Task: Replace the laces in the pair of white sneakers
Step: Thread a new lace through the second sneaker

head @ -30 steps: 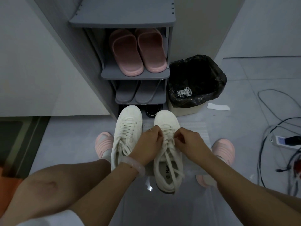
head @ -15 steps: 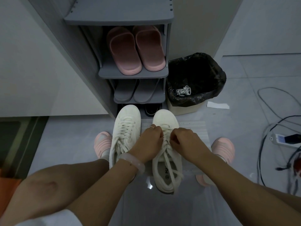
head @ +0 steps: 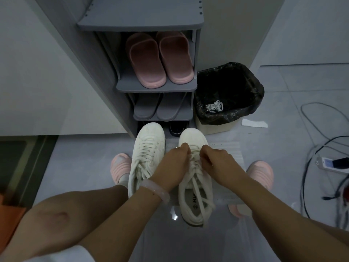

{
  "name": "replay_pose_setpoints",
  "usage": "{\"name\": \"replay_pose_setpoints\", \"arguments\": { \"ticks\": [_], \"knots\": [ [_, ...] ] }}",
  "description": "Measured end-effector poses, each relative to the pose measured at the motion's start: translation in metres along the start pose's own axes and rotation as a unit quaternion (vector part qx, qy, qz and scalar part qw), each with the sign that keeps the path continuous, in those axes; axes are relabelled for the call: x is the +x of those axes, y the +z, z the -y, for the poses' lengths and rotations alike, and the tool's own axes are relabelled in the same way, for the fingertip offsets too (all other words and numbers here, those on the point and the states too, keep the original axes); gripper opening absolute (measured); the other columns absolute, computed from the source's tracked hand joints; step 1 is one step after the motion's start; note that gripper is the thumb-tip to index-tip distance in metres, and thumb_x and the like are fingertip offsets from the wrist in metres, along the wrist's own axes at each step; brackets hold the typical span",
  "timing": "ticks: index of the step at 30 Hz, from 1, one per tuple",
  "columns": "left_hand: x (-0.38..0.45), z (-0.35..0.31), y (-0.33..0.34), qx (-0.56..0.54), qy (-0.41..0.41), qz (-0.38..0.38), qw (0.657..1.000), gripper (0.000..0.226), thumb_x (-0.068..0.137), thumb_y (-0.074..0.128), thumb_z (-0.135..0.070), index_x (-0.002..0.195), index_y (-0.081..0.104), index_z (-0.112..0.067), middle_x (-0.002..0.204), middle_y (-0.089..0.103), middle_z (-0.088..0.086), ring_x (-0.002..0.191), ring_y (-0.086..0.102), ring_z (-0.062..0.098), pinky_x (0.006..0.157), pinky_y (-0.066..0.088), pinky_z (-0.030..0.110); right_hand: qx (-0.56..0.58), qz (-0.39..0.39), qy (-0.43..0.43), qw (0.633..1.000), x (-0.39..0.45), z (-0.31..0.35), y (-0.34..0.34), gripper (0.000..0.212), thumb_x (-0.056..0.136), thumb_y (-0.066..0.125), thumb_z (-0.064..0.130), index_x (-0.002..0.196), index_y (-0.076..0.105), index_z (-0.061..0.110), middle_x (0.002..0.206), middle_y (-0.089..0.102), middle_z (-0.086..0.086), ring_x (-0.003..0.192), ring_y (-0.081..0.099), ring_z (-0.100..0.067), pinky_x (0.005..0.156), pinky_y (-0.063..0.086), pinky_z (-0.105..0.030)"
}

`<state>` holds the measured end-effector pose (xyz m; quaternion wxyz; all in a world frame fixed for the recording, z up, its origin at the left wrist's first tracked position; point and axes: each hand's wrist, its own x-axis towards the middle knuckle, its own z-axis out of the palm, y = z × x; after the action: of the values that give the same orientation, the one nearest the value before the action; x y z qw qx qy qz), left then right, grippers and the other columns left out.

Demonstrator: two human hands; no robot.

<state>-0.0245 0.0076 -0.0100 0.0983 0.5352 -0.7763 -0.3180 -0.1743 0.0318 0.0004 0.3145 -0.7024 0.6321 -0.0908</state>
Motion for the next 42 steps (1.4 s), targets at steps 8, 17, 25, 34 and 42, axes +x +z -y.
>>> {"name": "replay_pose_setpoints", "arguments": {
  "ticks": [8,17,25,34,42],
  "knots": [
    [0.005,0.005,0.005,-0.034,-0.030,-0.015,0.999,0.013,0.092,0.048,-0.013,0.099,0.056,-0.005,0.096,0.053,0.005,0.084,0.048,0.014,0.070,0.035,0.019,0.027,0.005,0.052,0.998,0.005,-0.009,0.004,0.015,0.092,0.052,0.019,0.099,0.059,0.008,0.089,0.064,-0.006,0.078,0.059,-0.018,0.067,0.045,-0.025],
    [0.007,0.003,0.012,0.059,-0.003,-0.012,0.998,0.013,0.092,0.040,-0.003,0.102,0.048,-0.002,0.109,0.051,0.014,0.098,0.049,0.024,0.072,0.029,0.020,-0.060,-0.032,0.002,0.998,0.011,-0.004,0.011,0.010,0.093,0.046,0.017,0.093,0.053,0.009,0.083,0.046,0.001,0.071,0.043,-0.014,0.054,0.026,-0.021],
    [0.007,0.001,0.005,0.019,-0.004,-0.011,1.000,0.011,0.097,0.037,-0.012,0.102,0.044,-0.005,0.097,0.059,0.012,0.086,0.056,0.024,0.066,0.035,0.024,-0.028,-0.035,0.003,0.999,0.010,-0.003,0.009,0.009,0.089,0.048,0.013,0.084,0.041,0.014,0.068,0.045,0.002,0.063,0.045,-0.018,0.051,0.030,-0.026],
    [0.011,0.007,0.002,-0.037,-0.040,-0.049,0.997,0.013,0.090,0.049,-0.010,0.101,0.057,-0.005,0.099,0.057,0.009,0.090,0.054,0.022,0.078,0.043,0.029,0.004,-0.023,0.060,0.998,0.018,-0.004,0.005,0.012,0.091,0.052,0.020,0.095,0.055,0.009,0.081,0.057,-0.002,0.076,0.055,-0.020,0.065,0.040,-0.028],
    [0.014,0.005,0.009,0.095,-0.015,-0.046,0.994,0.014,0.094,0.040,-0.009,0.102,0.051,-0.004,0.108,0.053,0.011,0.095,0.053,0.024,0.068,0.032,0.022,-0.127,-0.030,0.025,0.991,0.019,0.005,0.012,0.013,0.094,0.039,0.011,0.100,0.050,0.007,0.096,0.059,-0.010,0.083,0.058,-0.027,0.064,0.039,-0.030]
  ]
}}
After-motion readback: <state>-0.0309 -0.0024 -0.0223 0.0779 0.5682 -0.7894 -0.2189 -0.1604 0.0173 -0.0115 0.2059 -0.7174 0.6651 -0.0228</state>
